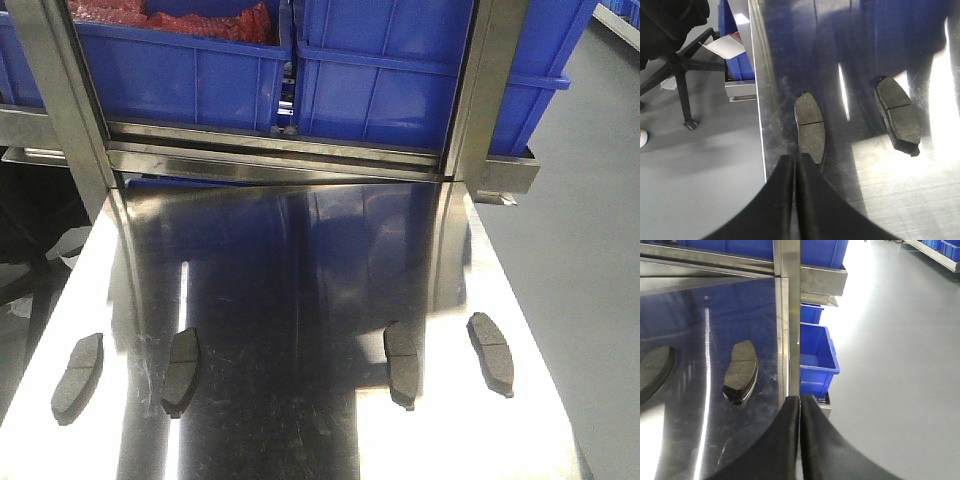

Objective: Move and align brake pads A on conveyor

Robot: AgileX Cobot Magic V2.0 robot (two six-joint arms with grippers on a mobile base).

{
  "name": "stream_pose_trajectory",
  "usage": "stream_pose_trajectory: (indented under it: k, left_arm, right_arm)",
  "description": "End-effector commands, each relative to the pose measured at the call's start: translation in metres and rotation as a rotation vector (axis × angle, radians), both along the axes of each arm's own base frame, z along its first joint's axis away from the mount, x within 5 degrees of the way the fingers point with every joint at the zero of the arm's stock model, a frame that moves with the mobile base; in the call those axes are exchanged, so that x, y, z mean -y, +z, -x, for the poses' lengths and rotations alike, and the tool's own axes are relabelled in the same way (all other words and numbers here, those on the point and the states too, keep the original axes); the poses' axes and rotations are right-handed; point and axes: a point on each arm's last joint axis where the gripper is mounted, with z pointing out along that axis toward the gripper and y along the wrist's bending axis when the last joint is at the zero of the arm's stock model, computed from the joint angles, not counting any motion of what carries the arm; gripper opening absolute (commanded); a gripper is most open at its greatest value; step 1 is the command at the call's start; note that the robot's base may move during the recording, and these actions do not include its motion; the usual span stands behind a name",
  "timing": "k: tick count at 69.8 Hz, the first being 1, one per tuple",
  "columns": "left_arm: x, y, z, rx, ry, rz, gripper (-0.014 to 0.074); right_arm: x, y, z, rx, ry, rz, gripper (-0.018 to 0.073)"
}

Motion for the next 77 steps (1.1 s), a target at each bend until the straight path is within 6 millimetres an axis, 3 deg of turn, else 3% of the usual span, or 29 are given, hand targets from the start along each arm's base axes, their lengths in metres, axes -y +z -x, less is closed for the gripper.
stream_pose_trajectory:
  k: [1,14,33,59,77]
  left_arm:
    - [0.001,0.013,-0.004,0.077,-0.001,0.011,0.0013]
    - [0.001,0.013,-0.004,0.074,-0.001,0.016,0.0101]
    - [0.003,0.012,-0.003,0.050,-0.005,0.037,0.0358]
    - [0.004,0.011,-0.002,0.016,0.030,0.106,0.0385]
    - [0.005,0.008,-0.027,-0.093,0.029,0.102,0.0505]
  right_arm:
    - [0.000,0.006,-0.002,0.076,0.000,0.007,-0.0005]
    - [0.000,0.006,-0.002,0.077,0.000,0.007,-0.0005]
    - [0.000,0.006,-0.002,0.079,0.000,0.007,-0.0005]
    - [0.000,0.006,-0.002,0.078,0.000,0.007,-0.0005]
    - [0.000,0.006,-0.002,0.078,0.000,0.007,-0.0005]
